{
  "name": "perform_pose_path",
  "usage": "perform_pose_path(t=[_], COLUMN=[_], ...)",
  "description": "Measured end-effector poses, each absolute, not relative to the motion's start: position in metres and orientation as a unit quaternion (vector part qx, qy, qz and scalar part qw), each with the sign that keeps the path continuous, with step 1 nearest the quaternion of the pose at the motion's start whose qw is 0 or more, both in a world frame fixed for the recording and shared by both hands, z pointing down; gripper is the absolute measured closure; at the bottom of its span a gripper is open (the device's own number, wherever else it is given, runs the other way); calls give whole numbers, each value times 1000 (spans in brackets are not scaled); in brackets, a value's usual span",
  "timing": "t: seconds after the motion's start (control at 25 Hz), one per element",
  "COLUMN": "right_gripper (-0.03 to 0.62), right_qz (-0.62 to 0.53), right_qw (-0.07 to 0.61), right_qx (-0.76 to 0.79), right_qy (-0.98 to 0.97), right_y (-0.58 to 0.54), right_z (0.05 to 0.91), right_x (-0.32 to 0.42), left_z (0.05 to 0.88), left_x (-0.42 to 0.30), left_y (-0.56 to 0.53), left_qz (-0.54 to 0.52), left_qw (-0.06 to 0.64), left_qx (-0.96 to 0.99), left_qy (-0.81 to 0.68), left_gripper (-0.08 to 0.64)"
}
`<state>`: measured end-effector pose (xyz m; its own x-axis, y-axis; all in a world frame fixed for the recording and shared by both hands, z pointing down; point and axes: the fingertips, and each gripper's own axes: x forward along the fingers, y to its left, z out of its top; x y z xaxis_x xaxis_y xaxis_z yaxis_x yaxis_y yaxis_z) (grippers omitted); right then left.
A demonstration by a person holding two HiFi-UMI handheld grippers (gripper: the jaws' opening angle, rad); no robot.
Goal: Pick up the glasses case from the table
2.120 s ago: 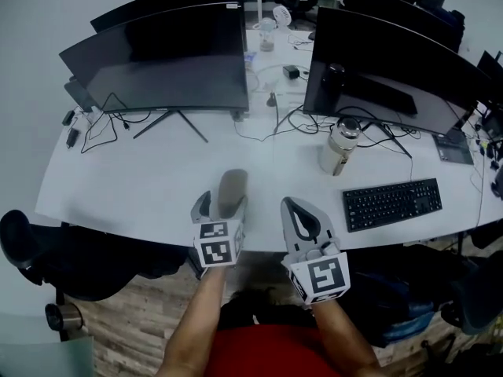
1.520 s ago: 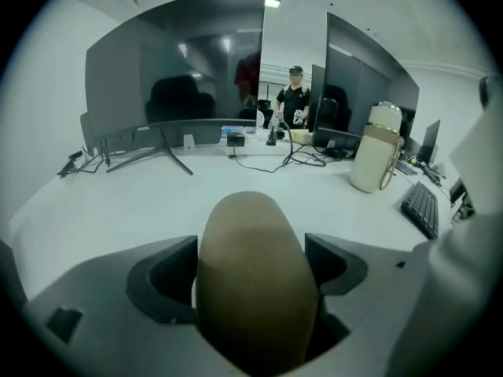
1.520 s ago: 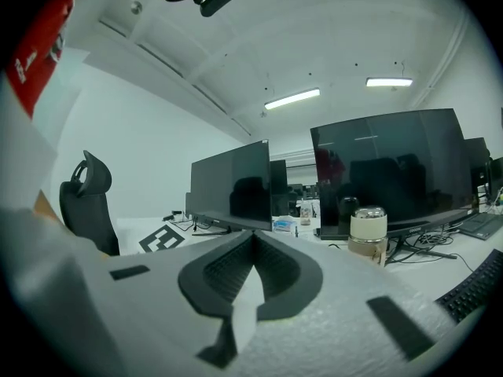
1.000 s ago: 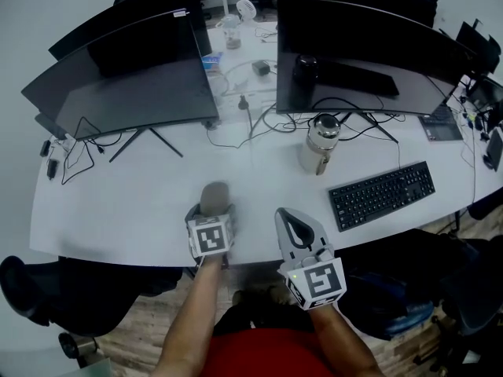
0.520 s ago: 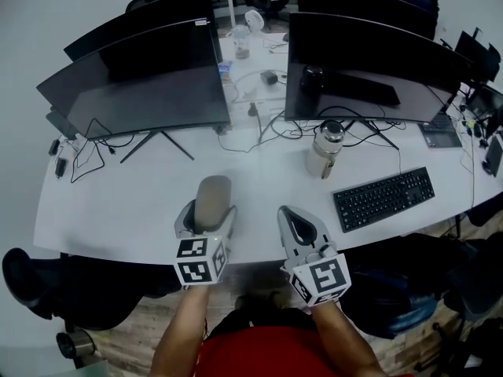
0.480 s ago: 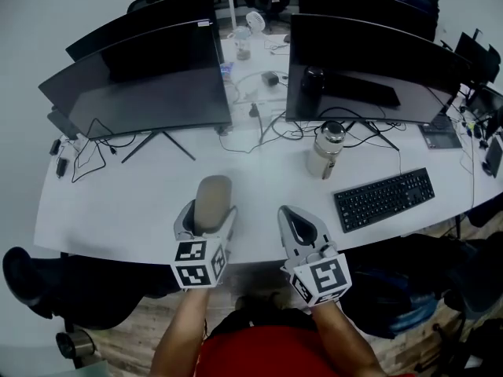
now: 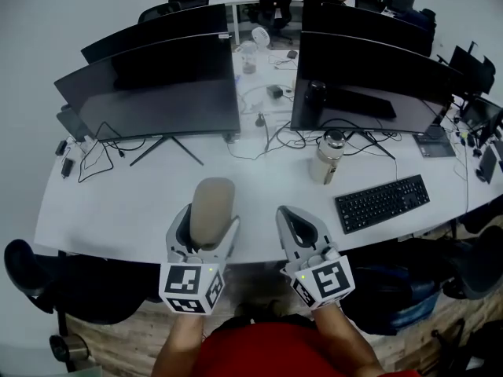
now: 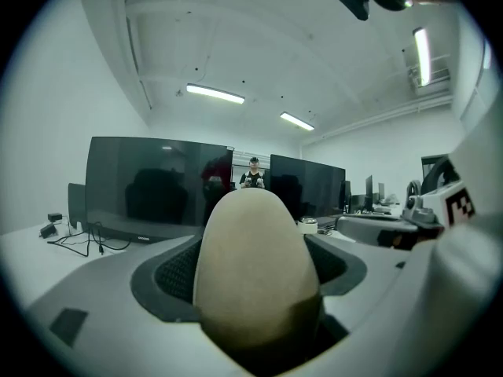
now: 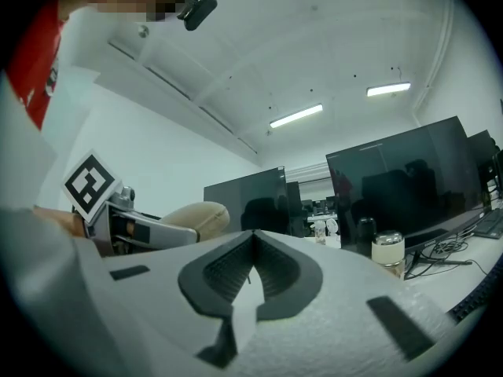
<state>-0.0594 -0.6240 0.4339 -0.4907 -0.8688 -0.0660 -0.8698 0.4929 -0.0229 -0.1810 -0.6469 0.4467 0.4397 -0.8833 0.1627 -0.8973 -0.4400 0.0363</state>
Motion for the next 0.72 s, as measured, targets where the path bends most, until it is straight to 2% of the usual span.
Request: perform_pose_path(t=[0.72], right_gripper=[592], right_qz=[35], right_qw=[30], right_qx=[-519], right_qy=[854], right_y=[-602], right_z=[420], right_x=[-63], left_z=[437], left_x=[-189], left_y=[-622], left_qz=[44], left_qw=[46], left_qx=[852], left_qy=[-520], left_gripper=[170])
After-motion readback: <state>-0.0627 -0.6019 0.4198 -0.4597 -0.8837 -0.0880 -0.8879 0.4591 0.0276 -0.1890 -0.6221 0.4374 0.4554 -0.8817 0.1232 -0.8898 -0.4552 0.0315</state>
